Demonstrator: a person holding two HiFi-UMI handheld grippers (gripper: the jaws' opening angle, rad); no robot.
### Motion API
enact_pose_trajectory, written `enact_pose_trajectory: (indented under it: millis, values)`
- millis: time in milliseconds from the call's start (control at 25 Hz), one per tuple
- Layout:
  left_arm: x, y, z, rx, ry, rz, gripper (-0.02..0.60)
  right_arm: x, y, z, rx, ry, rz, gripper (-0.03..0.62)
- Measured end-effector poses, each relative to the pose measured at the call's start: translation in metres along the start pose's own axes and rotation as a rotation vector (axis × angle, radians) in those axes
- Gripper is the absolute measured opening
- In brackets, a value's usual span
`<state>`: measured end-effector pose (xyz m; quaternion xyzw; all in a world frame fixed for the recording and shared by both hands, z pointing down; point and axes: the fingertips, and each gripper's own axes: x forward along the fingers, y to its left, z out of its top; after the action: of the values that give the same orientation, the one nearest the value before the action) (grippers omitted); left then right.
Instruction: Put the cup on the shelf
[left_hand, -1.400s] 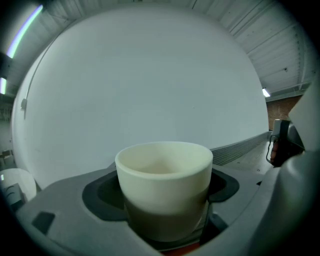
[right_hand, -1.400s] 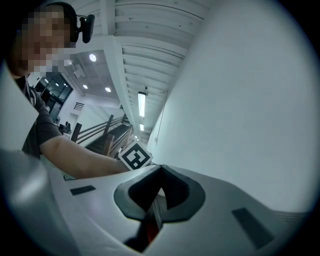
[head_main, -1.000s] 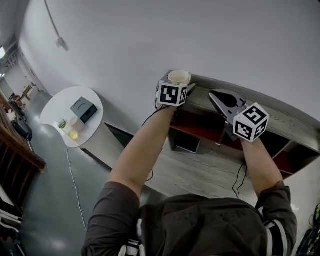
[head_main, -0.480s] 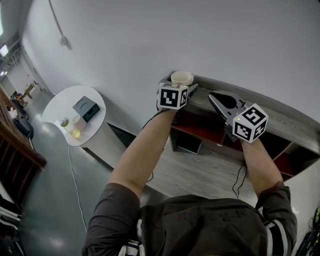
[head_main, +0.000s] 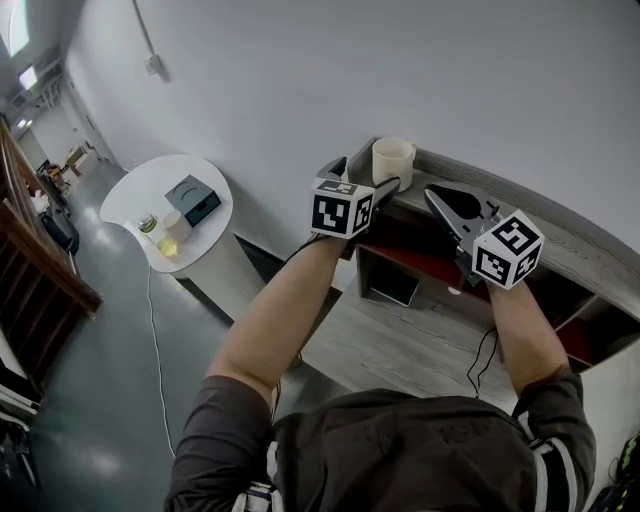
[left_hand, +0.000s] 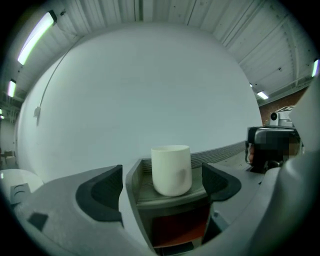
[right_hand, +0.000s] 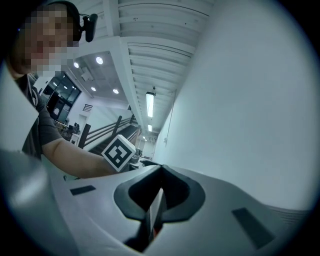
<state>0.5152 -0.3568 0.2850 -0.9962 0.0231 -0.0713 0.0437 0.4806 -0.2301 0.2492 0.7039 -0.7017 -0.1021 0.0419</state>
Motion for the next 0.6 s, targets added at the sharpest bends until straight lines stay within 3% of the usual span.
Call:
enact_pose_trajectory:
  millis: [320,600]
  values:
    - [-0.119,0.048,-0.027,-0.027,-0.044,0.066,0.454,0.063,0.072,0.000,0.026,-0.022,0.172,-0.008]
    - [-0.265,0.090,-0.074,-0.024,-0.029,0.250,0.453,0.131,0.178,-0.001,0.076,-0.055,0.401,-0.008]
